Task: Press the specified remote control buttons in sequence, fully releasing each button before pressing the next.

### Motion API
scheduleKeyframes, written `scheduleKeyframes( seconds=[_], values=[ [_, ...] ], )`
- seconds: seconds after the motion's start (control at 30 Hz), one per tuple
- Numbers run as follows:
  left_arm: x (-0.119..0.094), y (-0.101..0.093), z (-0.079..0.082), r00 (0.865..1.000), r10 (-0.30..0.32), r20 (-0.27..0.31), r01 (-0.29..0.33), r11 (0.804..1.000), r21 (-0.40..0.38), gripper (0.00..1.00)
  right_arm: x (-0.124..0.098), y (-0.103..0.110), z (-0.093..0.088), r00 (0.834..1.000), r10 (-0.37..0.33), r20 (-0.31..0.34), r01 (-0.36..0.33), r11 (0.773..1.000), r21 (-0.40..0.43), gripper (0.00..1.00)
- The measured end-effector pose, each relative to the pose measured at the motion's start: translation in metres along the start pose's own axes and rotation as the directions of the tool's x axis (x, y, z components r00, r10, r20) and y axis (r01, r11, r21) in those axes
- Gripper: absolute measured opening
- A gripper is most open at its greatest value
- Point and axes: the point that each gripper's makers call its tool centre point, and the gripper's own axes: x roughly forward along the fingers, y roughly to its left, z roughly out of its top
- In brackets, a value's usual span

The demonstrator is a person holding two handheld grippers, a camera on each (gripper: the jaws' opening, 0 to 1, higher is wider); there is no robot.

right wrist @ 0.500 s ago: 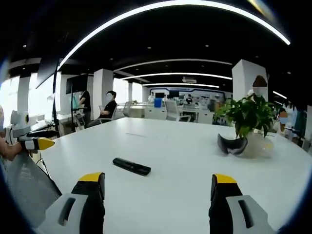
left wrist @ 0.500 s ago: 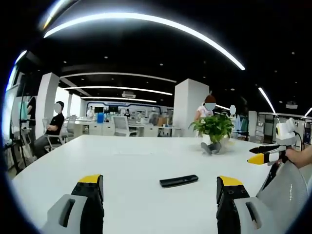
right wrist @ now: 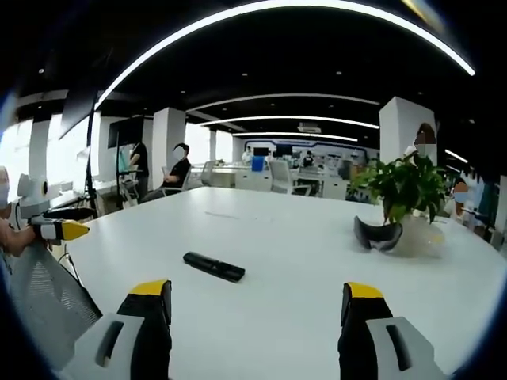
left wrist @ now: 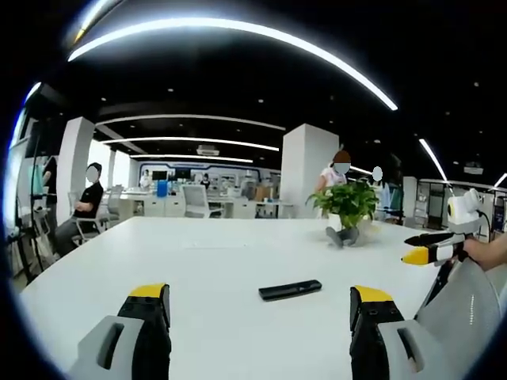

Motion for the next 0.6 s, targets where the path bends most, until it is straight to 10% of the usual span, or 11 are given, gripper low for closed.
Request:
scheduleKeyframes(
  seconds=[0.6],
  values=[
    [0.001, -0.004, -0.003, 1.000, -0.024, -0.017, 0.023, 1.000, -0.004, 0.96, 0.004, 0.001, -0.015, 0.995, -0.008, -0.096, 0.004, 0.999, -0.040, 0.89]
  ],
)
